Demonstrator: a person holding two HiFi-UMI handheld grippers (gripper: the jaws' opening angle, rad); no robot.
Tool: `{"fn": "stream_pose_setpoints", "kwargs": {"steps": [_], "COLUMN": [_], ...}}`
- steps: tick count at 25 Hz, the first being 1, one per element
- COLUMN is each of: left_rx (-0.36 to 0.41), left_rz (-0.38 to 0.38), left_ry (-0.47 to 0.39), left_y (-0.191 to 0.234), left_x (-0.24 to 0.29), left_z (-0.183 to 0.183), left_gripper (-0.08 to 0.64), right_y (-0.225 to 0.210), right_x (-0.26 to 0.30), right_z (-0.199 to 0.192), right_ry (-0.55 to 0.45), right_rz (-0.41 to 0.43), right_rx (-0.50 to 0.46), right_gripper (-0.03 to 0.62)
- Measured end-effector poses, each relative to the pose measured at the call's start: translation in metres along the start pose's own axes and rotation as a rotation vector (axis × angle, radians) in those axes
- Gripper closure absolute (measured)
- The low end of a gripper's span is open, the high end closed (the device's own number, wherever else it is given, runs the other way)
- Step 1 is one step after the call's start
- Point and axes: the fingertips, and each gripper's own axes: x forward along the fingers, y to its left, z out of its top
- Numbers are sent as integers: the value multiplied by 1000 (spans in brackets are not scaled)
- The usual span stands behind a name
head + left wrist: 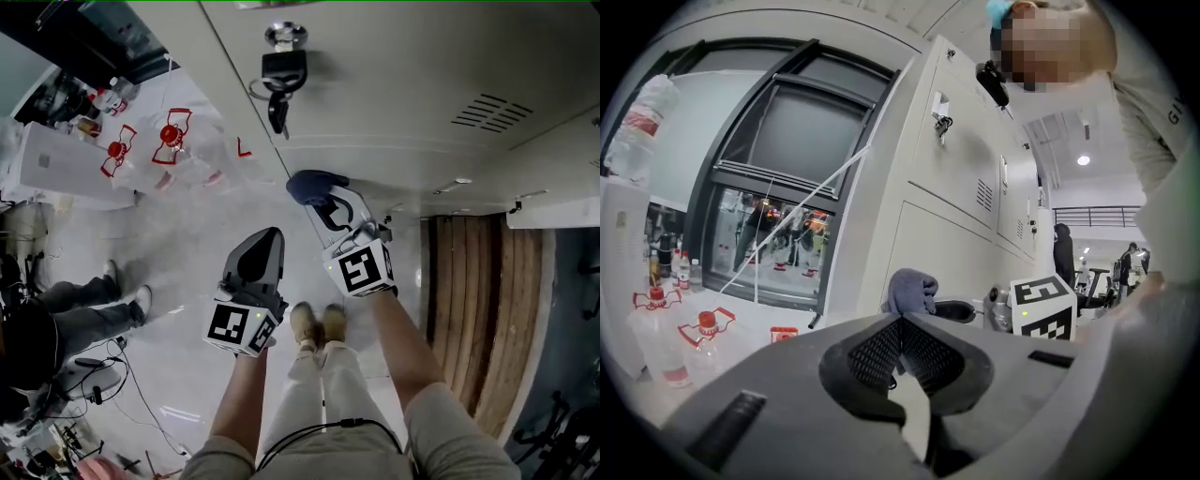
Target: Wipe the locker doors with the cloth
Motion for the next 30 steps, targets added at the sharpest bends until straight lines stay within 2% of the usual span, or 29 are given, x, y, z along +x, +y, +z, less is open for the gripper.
{"fn": "stream_pose_setpoints", "kwargs": {"steps": [11,21,30], "left_rx": [1,6,7], "left_rz": [-51,-88,-115], "left_ry": [19,34,42], "left_y": [-21,-40,-51], "left_x": [19,29,34], "left_z": [-7,-13,-18], "left_gripper": [561,561,561], "right_y": [-35,-73,-107], "right_x": [-33,-68,-99], "right_z": [-28,-55,-71], "right_ry": [50,99,101], "right_rz": [-64,-148,-230], "right_rx": [-47,-30,36], "right_gripper": [541,541,541]}}
